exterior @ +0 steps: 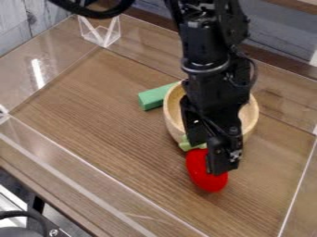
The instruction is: Move the red object to the right side of the table
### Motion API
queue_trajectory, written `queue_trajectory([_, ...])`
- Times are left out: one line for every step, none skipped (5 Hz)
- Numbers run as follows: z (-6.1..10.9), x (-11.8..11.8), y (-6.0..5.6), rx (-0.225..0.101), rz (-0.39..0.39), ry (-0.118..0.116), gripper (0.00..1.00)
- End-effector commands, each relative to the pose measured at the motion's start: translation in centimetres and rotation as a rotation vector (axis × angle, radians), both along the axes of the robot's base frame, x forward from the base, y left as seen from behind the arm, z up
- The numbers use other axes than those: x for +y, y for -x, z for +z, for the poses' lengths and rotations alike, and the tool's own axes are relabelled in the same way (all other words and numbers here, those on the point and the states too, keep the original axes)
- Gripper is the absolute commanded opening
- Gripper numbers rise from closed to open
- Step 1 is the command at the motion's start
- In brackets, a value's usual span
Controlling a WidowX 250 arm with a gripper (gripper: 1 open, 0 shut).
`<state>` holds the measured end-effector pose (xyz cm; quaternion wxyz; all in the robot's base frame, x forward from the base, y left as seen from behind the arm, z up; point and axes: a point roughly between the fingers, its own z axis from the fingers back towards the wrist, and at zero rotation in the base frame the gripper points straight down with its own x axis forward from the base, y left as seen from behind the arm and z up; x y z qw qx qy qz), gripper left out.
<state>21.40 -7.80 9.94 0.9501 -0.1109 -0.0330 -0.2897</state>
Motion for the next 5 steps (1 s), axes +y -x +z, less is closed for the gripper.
queue_trajectory([0.7, 0.4, -0.3, -0.027, 0.023, 0.006, 1.0])
queue_trajectory([1.2, 0.5, -0.6, -0.028, 0.026, 0.006, 1.0])
queue_trajectory([1.6, 0.5, -0.9, -0.028, 0.029, 0.007, 1.0])
queue_trajectory([2.7, 0.5, -0.3, -0.033, 0.043, 0.007, 1.0])
queue_trajectory([3.8, 0.3, 0.3, -0.038, 0.056, 0.008, 1.0])
